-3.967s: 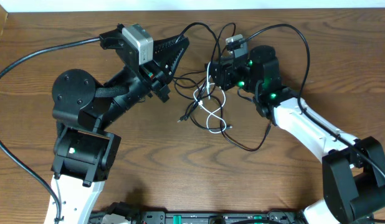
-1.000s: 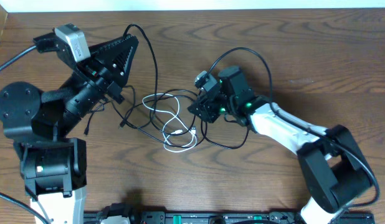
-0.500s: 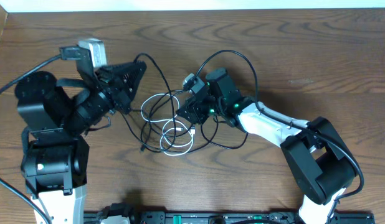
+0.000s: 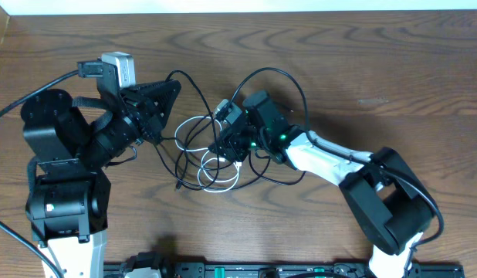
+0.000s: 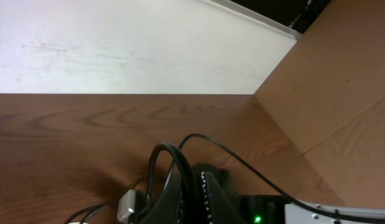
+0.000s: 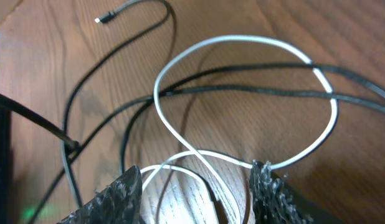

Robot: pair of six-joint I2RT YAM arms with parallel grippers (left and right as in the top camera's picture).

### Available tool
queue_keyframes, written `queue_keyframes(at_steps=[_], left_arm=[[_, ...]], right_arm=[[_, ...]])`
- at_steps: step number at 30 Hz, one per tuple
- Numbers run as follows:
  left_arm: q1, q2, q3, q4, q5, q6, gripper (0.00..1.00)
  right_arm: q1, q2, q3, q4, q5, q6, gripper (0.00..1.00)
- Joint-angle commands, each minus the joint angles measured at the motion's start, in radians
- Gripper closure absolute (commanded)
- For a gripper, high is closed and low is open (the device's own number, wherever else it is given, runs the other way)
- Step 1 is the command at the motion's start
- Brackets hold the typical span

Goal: Untangle cables
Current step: 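Reach right gripper into the white cable loops and grasp them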

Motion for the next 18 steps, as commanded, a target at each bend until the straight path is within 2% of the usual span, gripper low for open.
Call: queue_keyframes(at_steps=[1, 18], left_arm=[[-0.002, -0.023, 0.022, 0.0, -0.009, 0.024, 0.92], [-0.002, -0.049, 0.022, 0.001, -0.008, 0.024, 0.92]], right_arm=[[0.006, 0.059, 0.018, 0.016, -0.006, -0.013, 0.47], [0.006, 0.116, 0.056, 0.071, -0.029, -0.043, 0.41]])
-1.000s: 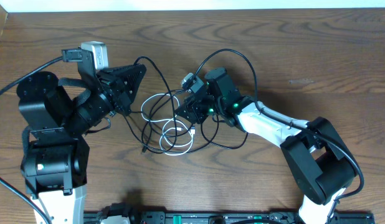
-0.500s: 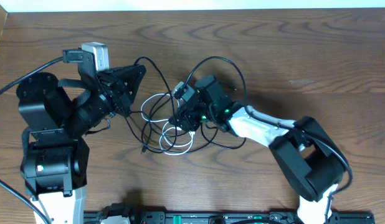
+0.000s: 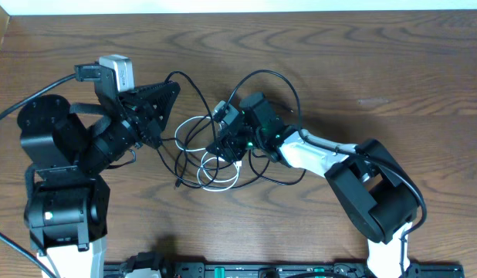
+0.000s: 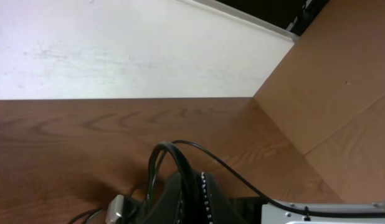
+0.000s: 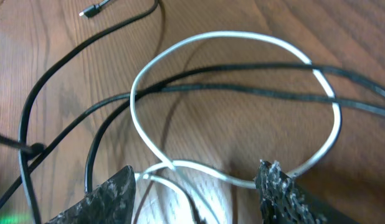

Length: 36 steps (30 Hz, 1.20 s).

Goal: Untangle cables
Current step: 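Reach right gripper into the white cable loops and grasp them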

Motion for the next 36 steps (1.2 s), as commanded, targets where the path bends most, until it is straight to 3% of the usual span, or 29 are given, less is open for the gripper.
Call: queue_keyframes(at_steps=[1, 7, 31, 33, 36], left_arm=[[-0.002, -0.029, 0.022, 0.001, -0.005, 0.021, 0.92], [-0.002, -0.042, 0.022, 0.001, 0.0, 0.02, 0.92], [-0.002, -0.062, 0.022, 0.001, 0.003, 0.02, 0.92], [-0.002, -0.062, 0.022, 0.001, 0.003, 0.02, 0.92], [-0.002, -0.062, 0.022, 0.001, 0.003, 0.02, 0.92]], right_arm=[[0.005, 0.027, 0.03, 0.021, -0.026, -0.025, 0.41], [0.005, 0.031, 0.032, 0.035, -0.015, -0.049, 0.36], [0.047, 0.112, 0.043, 0.057, -0.063, -0.077, 0.36], [0.053, 0.112, 0.043, 0.056, -0.063, -0.076, 0.46], [0.058, 0.112, 0.043, 0.056, -0.057, -0.061, 0.94]])
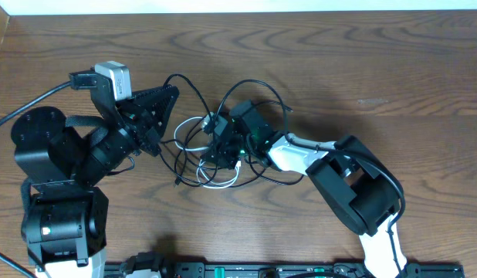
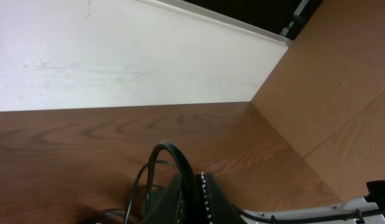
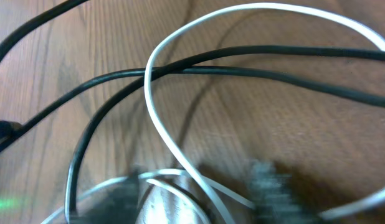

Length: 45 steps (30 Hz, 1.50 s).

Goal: Untangle cables
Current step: 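Reach right gripper into the white cable loops and grasp them, then pull the white cable up and right with right gripper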

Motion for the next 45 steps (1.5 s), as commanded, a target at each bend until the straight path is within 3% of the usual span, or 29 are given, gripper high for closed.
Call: queue_keyframes(at_steps=[1, 8, 14, 23, 33, 39, 45], left_arm=[[-0.002, -0.016, 0.022, 0.001, 0.002, 0.021, 0.92], [-0.002, -0.016, 0.022, -0.002, 0.002, 0.021, 0.92], [-0.002, -0.014, 0.022, -0.002, 0.002, 0.026, 0.92], [-0.002, -0.009, 0.02, -0.002, -0.002, 0.055, 0.9], [-0.002, 0.082, 0.02, -0.05, -0.002, 0.119, 0.87], [-0.002, 0.118, 0.02, -0.051, -0.003, 0.12, 0.87], [-0.002, 0.122, 0.02, -0.051, -0.003, 0.13, 0.87]], right_arm=[[0.011, 0.011, 0.017, 0.0, -0.009, 0.02, 0.97], [-0.015, -0.005, 0.043, -0.037, -0.01, 0.131, 0.99], [-0.093, -0.109, 0.144, -0.257, 0.008, 0.128, 0.99], [-0.275, -0.371, 0.477, -0.761, 0.201, 0.074, 0.99], [-0.493, -0.443, 0.888, -1.225, 0.385, -0.004, 0.99], [-0.605, -0.443, 1.148, -1.39, 0.432, -0.03, 0.99], [-0.716, -0.443, 1.298, -1.476, 0.433, -0.03, 0.99]])
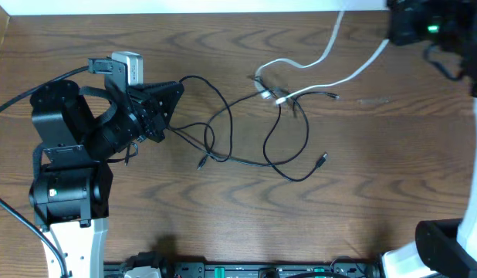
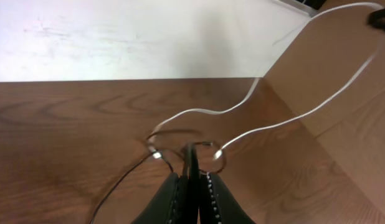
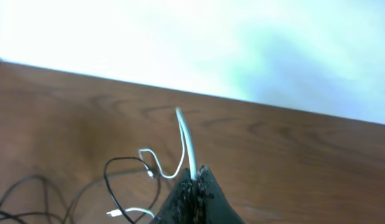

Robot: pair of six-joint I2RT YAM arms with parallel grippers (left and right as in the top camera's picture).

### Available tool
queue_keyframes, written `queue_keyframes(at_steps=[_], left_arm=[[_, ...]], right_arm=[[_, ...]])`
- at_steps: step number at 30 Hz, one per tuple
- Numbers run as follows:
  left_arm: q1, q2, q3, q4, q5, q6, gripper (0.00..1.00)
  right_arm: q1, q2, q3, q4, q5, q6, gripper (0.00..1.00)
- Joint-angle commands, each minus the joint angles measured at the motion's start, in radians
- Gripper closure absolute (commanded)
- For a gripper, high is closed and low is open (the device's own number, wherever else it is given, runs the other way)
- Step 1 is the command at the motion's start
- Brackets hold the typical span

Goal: Untangle cables
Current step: 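Pull the white cable up and right with right gripper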

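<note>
My right gripper (image 1: 393, 34) is raised at the back right, shut on the white cable (image 1: 354, 69); the right wrist view shows that cable (image 3: 183, 134) running out of the shut right gripper (image 3: 195, 175). Its two strands hang down to plugs near the table's middle. The black cable (image 1: 262, 163) lies in loose loops across the middle. My left gripper (image 1: 175, 91) is shut on one end of it, as the left wrist view shows (image 2: 192, 179). The white cable (image 2: 223, 112) still crosses a black loop by its plugs.
The wooden table (image 1: 377, 193) has a white wall behind it. A brown cardboard panel (image 2: 342, 99) stands at the table's right side in the left wrist view. A black equipment rail (image 1: 262, 270) runs along the front edge.
My right gripper was low over the tangle in the table's middle; now it is high at the back right, shut on the white cable. The white loops are drawn out; the black cable lies spread.
My right gripper stood open over the white loops in the tangle while the left held the black cable by its side. It then sat lower and further left in the tangle. Now the white cable hangs from it, mostly free of the black one.
</note>
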Motion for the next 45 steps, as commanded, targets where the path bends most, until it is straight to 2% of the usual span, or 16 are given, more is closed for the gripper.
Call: queue_keyframes(at_steps=[1, 6, 14, 17, 19, 23, 25, 27, 31, 37, 45], left_arm=[[-0.002, -0.001, 0.019, 0.002, -0.002, 0.026, 0.87], [-0.002, -0.001, 0.019, 0.002, -0.002, 0.026, 0.87], [-0.002, -0.001, 0.019, 0.001, -0.002, 0.025, 0.87], [-0.002, -0.001, 0.019, 0.001, -0.002, 0.025, 0.87], [-0.002, -0.001, 0.019, 0.001, -0.002, 0.025, 0.87], [-0.002, -0.001, 0.019, 0.001, -0.002, 0.025, 0.87], [-0.002, -0.001, 0.019, -0.002, -0.002, 0.025, 0.87], [-0.002, -0.001, 0.019, -0.006, -0.002, 0.025, 0.87], [-0.002, -0.001, 0.019, -0.021, -0.002, 0.034, 0.87], [-0.002, -0.001, 0.019, -0.021, -0.002, 0.048, 0.87], [-0.002, -0.001, 0.019, -0.026, -0.002, 0.048, 0.87]], right_arm=[[-0.078, -0.012, 0.076, -0.042, 0.037, -0.021, 0.99], [-0.16, -0.012, 0.117, -0.105, 0.235, -0.009, 0.99], [-0.197, 0.01, 0.108, -0.231, 0.626, 0.172, 0.99], [-0.197, 0.019, 0.104, -0.263, 0.62, 0.175, 0.99], [-0.187, 0.027, 0.1, -0.29, 0.523, 0.138, 0.99], [-0.121, 0.037, 0.071, -0.289, 0.211, -0.093, 0.99], [-0.035, 0.041, 0.043, -0.259, 0.108, -0.187, 0.99], [0.026, 0.044, 0.027, -0.229, 0.102, -0.192, 0.99], [0.145, 0.068, 0.024, -0.216, 0.238, -0.175, 0.99], [0.248, 0.068, 0.025, -0.178, 0.23, -0.161, 0.99], [0.29, 0.068, 0.026, -0.141, 0.32, -0.045, 0.99]])
